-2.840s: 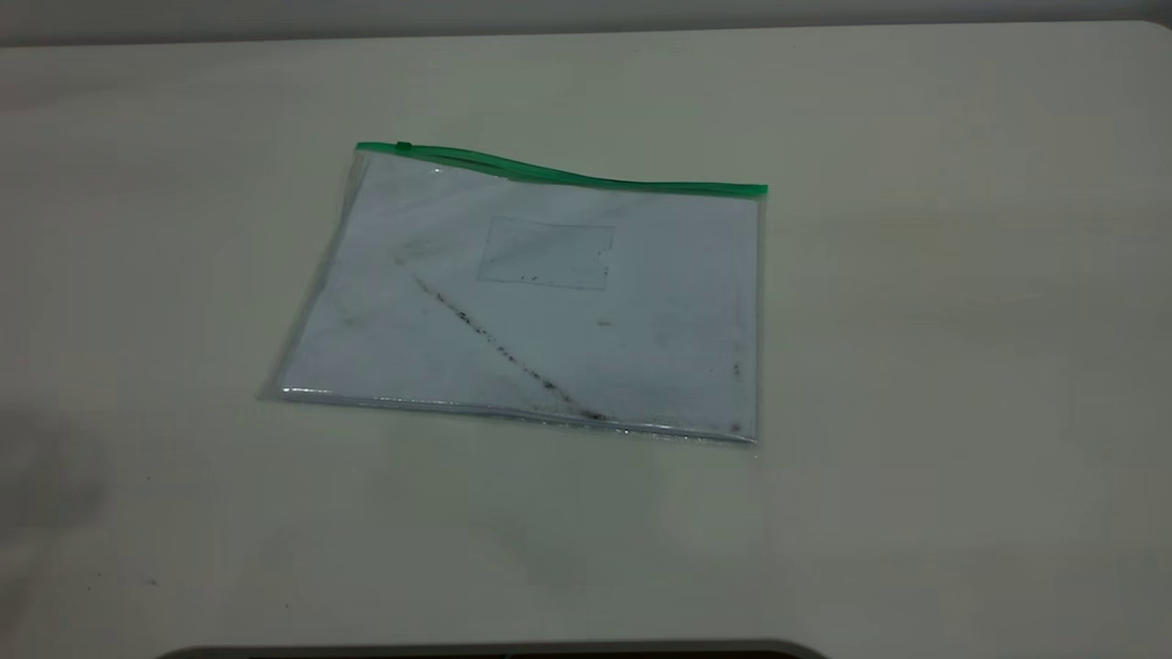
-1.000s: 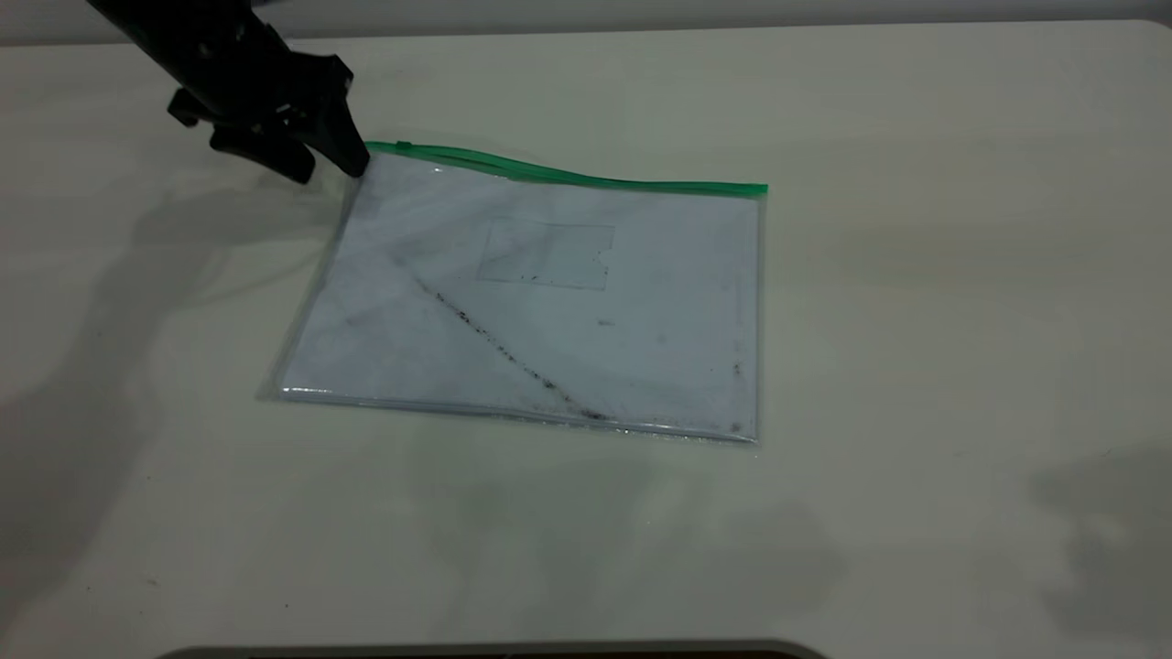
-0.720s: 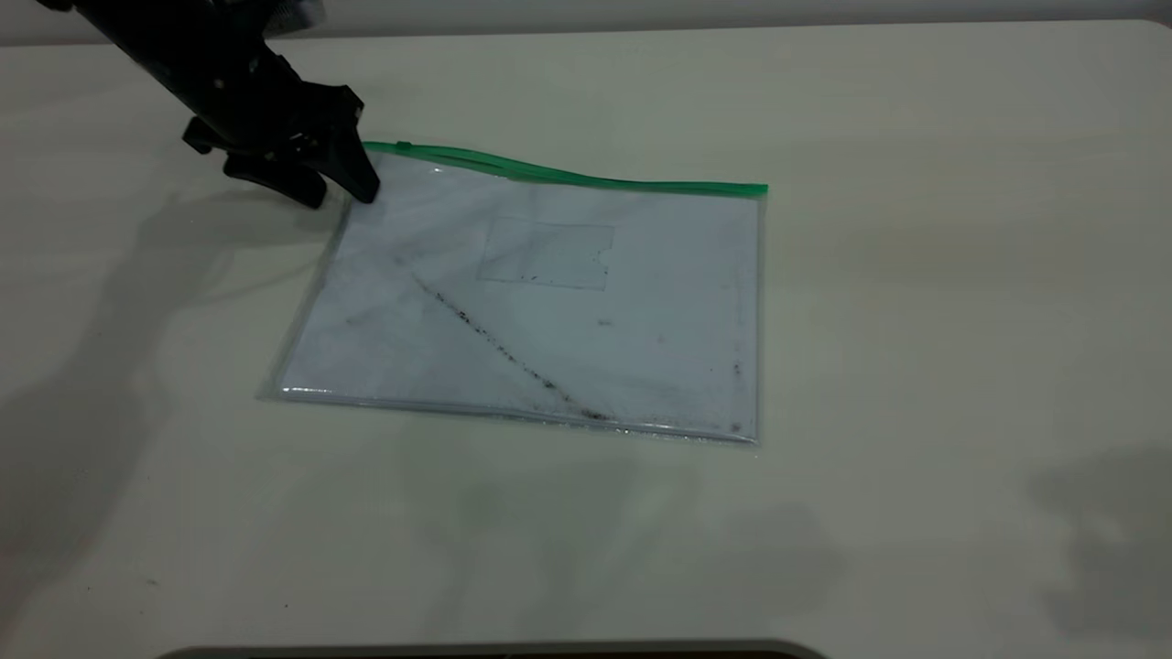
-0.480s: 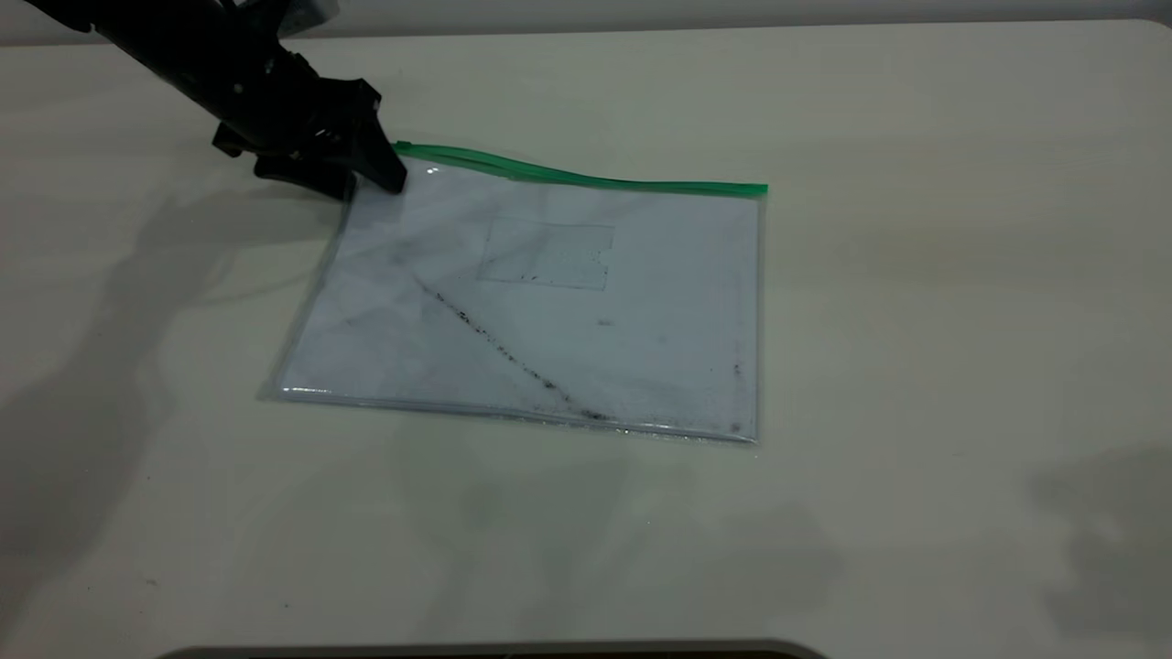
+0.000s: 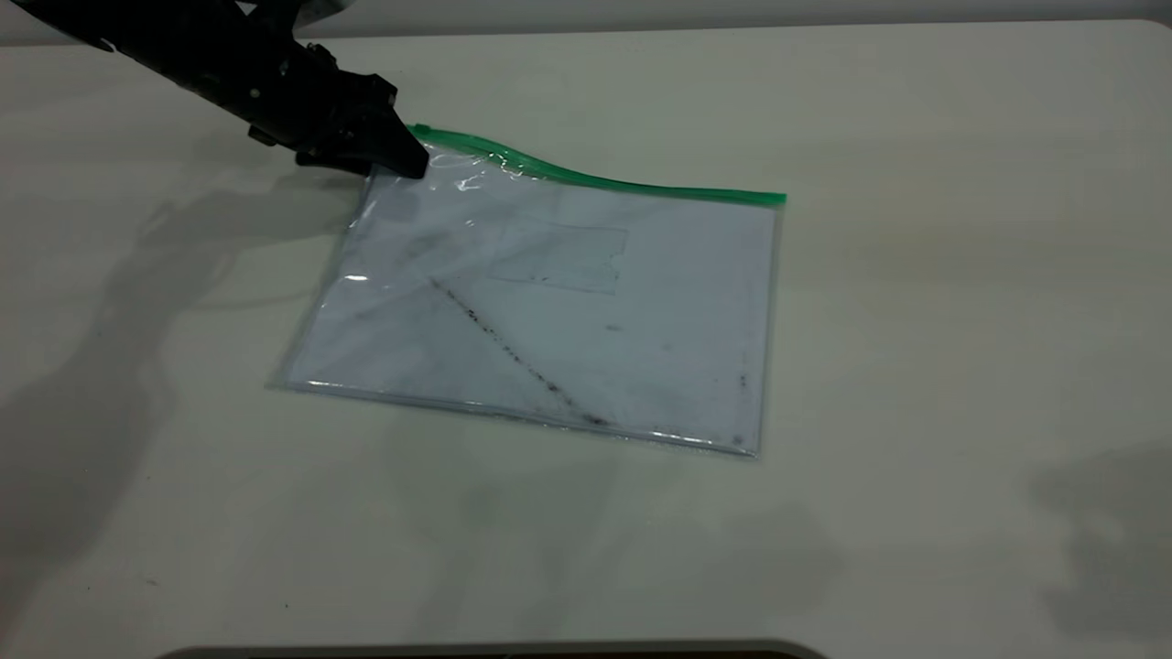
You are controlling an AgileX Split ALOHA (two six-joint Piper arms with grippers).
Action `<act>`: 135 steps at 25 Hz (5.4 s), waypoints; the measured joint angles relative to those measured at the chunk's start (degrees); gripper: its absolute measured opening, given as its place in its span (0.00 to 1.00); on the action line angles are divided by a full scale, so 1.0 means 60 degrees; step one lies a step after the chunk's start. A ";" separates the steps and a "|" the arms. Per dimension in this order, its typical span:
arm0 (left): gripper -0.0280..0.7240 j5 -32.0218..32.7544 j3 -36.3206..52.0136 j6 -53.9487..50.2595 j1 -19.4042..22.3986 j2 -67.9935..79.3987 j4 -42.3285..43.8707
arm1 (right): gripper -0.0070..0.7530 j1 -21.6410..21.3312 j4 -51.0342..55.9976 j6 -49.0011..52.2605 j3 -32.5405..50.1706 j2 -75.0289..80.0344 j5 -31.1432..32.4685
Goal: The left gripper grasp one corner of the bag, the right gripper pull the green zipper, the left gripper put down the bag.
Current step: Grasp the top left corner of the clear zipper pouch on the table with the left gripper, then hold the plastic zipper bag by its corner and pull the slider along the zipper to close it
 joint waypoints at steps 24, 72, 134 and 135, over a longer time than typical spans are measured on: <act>0.11 0.5534 -0.4659 0.4387 -0.0293 0.0023 0.1693 | 0.77 0.0000 0.4380 -0.6055 -0.0013 0.2876 -0.2994; 0.11 0.5418 -0.4698 0.8730 -0.3628 0.0023 0.3430 | 0.77 0.1455 1.3034 -1.6429 -0.3345 0.9848 -0.1768; 0.11 0.5067 -0.4698 0.8784 -0.3628 0.0023 0.2512 | 0.06 0.1466 1.5478 -1.7675 -0.3349 1.0283 -0.2082; 0.11 0.5064 -0.4698 0.8784 -0.3628 0.0023 0.2512 | 0.06 0.1466 1.5478 -1.7675 -0.3349 1.0283 -0.2107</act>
